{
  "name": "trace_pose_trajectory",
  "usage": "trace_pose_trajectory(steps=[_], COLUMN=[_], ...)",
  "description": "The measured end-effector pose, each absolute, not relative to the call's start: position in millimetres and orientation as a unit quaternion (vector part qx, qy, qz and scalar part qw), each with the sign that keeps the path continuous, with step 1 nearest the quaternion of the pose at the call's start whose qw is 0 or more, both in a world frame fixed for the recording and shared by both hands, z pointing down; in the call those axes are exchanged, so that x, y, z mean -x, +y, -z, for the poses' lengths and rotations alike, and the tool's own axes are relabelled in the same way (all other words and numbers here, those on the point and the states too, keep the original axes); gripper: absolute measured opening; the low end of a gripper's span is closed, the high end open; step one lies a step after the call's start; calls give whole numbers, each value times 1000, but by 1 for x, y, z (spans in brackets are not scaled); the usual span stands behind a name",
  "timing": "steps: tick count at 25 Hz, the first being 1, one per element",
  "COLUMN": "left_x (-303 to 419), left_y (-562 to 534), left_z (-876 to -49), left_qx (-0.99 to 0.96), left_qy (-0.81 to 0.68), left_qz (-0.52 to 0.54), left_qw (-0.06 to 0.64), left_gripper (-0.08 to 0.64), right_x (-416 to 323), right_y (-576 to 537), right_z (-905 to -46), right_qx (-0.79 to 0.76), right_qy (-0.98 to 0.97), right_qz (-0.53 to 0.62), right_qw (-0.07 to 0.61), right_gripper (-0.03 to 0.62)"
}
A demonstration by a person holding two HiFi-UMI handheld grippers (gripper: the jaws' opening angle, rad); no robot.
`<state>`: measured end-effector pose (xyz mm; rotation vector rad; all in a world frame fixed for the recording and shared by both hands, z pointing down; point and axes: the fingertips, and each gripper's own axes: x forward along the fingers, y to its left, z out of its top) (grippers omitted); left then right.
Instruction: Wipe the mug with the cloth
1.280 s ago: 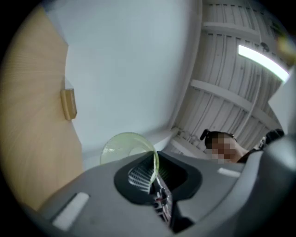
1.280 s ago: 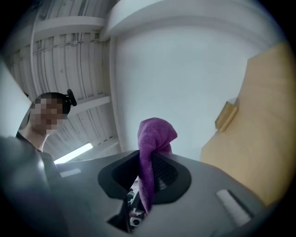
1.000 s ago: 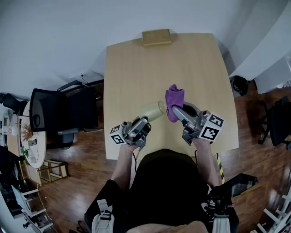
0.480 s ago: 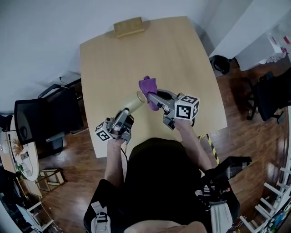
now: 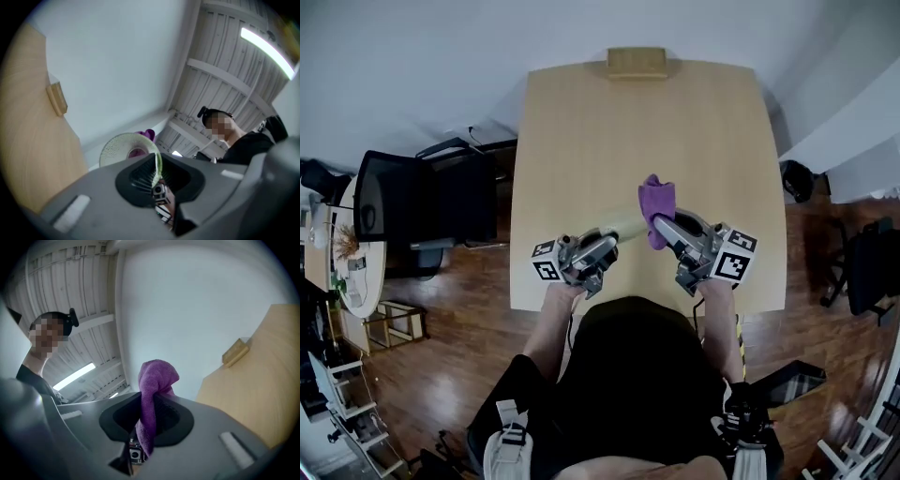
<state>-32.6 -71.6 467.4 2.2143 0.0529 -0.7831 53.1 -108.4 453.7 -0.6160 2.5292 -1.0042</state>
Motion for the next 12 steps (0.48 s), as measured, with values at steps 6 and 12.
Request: trace_pose_trajectory(steps=[6,12], left_x=[35,61], left_y=[-60,-69], left_z=[-480,-476], left_qx=[-869,-862], left_qy=[29,11], left_qz=[299,328], left_qw=[393,387], left_gripper=[54,41], right_x=[-64,-65], right_y=[-117,-126], right_z=[-505,-504], right_qx=[268,281], right_qy=[871,865], right_qz=[393,392], right_qw=[124,138], right_gripper=[60,60])
